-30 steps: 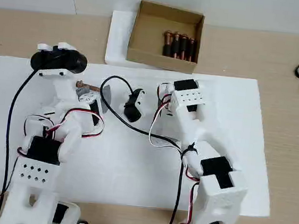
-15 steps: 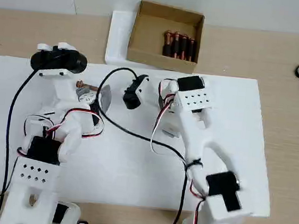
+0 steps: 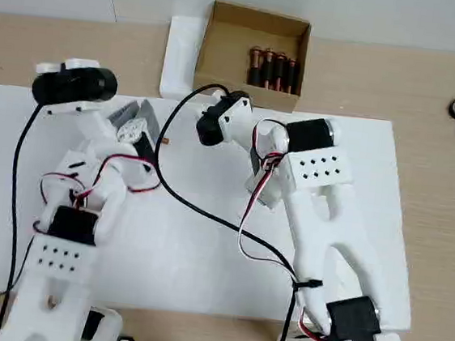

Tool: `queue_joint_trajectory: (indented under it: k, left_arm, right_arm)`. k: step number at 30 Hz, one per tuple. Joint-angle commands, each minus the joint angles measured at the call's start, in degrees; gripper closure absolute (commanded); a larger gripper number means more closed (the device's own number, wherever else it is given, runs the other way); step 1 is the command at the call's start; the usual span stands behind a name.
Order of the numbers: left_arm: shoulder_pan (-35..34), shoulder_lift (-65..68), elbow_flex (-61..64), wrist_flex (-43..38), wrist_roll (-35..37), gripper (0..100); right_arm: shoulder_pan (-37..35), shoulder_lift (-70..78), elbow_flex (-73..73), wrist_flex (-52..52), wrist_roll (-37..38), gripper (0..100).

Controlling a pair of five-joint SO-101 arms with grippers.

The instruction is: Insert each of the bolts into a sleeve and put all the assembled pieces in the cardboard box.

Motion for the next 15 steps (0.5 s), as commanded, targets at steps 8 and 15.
queue_joint_trajectory:
  k: [8,15]
  left_arm:
    - [-3.34,21.54,-15.16,-3.78,8.09,93]
    - [-3.25,34.20,-32.13,13.45,15.47,94]
  right_arm:
    - [-0.22,-2.86,-0.62,3.56,-5.80,99.1]
    - [-0.22,-2.86,-0.53,4.18,-9.41,99.1]
